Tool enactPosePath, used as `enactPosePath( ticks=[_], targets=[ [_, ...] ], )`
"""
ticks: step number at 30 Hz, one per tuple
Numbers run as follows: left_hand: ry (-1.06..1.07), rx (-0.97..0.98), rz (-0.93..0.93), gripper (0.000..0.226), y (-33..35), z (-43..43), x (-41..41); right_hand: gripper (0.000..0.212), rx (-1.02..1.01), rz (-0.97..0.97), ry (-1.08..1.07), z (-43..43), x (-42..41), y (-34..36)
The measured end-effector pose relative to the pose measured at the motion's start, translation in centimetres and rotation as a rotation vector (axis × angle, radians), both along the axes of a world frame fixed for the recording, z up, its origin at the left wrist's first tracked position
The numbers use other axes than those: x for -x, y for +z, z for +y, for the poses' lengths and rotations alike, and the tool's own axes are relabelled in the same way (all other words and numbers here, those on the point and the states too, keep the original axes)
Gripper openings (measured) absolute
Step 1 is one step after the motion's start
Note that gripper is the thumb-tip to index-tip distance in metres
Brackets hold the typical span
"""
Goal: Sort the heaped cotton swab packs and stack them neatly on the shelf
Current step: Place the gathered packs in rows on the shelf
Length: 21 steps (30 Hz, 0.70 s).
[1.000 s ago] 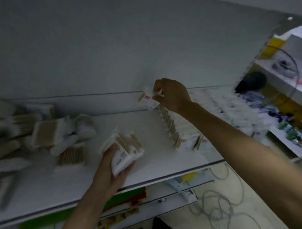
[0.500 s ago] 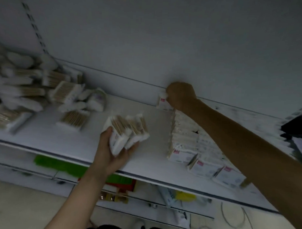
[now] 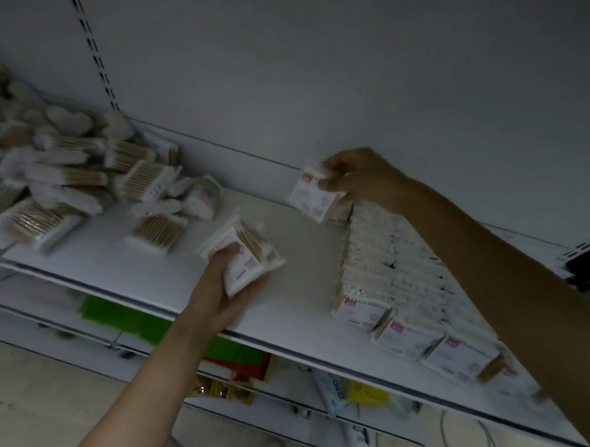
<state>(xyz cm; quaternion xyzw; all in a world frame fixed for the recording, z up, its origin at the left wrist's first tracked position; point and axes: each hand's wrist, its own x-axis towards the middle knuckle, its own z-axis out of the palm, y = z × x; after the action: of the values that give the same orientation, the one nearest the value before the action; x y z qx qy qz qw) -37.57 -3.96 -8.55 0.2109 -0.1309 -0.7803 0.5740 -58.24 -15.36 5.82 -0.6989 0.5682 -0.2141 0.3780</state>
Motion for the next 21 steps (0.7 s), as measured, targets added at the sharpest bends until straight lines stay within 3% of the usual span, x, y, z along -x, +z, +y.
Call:
enactPosePath(
  ticks=[3, 9, 14, 18, 21],
  targets=[
    [-0.001, -0.020, 0.014, 0.074, -1.2, 0.1, -0.6, 0.033, 0.217, 0.160, -0.069, -1.7, 1.7, 0.3],
    [-0.060, 0.036, 0.059, 0.065, -0.8, 0.3, -0.8, 0.033, 0.296, 0.472, 0.010, -2.5, 1.3, -3.2],
    [-0.091, 0.088, 0.141, 0.058, -1.4, 0.3, -1.4, 0.033, 0.403, 0.967, 0.108, -2.5, 0.7, -5.4],
    [-0.090, 0.031, 0.129, 0.066, -1.3, 0.3, -1.4, 0.032, 0.472, 1.078, 0.123, -2.3, 0.2, -5.8],
    [-0.062, 0.004, 0.114, 0.064, -1.3, 0.3, -1.3, 0.043, 0.496, 1.128, 0.147, -1.9, 0.0, -5.5]
  ],
)
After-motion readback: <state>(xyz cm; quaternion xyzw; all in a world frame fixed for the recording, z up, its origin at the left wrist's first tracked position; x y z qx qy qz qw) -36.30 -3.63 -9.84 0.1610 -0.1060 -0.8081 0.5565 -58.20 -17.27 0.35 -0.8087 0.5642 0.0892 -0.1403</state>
